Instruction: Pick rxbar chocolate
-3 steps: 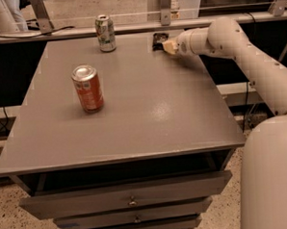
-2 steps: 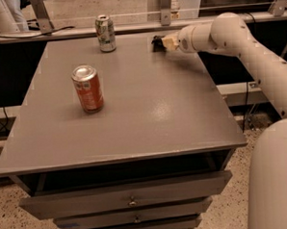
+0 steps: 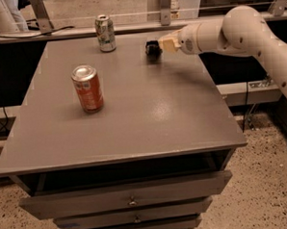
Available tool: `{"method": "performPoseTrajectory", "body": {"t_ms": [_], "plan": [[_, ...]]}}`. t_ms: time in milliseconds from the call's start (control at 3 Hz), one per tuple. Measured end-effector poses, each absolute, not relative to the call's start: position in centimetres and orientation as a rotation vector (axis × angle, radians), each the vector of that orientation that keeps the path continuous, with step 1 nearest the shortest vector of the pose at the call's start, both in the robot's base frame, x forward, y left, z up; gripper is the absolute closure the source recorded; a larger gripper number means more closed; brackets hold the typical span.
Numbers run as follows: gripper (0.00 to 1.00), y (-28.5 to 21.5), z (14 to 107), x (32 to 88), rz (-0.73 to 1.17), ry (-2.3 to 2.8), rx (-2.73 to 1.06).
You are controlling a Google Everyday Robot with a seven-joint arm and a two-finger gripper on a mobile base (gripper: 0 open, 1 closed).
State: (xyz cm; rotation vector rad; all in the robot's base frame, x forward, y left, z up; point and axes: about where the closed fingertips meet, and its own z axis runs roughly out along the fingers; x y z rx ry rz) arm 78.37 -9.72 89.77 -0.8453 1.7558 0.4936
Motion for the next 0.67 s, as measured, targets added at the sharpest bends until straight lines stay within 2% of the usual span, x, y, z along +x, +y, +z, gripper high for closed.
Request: {"method": "performPoseTrajectory", "body": {"t_ms": [667], "plan": [[1.0,-7.1,88.2,67.5,0.632,1.732,-1.079]]}}
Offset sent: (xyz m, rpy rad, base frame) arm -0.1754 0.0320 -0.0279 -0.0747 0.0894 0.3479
